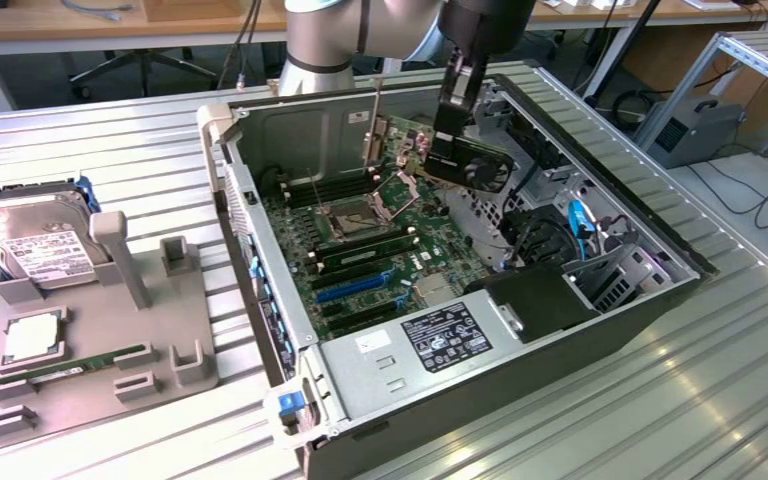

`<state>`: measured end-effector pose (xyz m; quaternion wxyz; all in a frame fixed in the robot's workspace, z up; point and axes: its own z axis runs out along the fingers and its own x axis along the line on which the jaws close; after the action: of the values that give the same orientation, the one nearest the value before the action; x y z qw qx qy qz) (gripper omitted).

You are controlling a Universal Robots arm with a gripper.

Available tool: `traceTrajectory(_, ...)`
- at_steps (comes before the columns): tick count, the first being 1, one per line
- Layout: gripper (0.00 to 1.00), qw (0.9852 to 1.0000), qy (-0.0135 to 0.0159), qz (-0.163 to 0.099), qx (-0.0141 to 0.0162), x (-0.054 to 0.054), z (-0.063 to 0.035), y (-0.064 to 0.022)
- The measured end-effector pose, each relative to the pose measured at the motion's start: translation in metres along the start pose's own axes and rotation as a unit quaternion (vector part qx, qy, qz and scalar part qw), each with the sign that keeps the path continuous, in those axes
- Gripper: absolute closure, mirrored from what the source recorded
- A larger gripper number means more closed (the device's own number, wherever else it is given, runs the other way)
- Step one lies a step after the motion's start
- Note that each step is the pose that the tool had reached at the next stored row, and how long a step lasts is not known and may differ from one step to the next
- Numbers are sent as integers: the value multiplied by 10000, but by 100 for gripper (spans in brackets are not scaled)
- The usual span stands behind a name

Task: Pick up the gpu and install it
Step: 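Insert the gpu into the slot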

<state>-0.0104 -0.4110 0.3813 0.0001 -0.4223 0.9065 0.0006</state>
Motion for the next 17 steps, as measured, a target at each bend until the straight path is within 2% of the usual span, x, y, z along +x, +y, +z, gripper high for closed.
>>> traceTrajectory(9, 73, 9998, 0, -210, 0, 0, 0, 0)
traceTrajectory(17, 73, 9990, 0, -457, 0, 0, 0, 0)
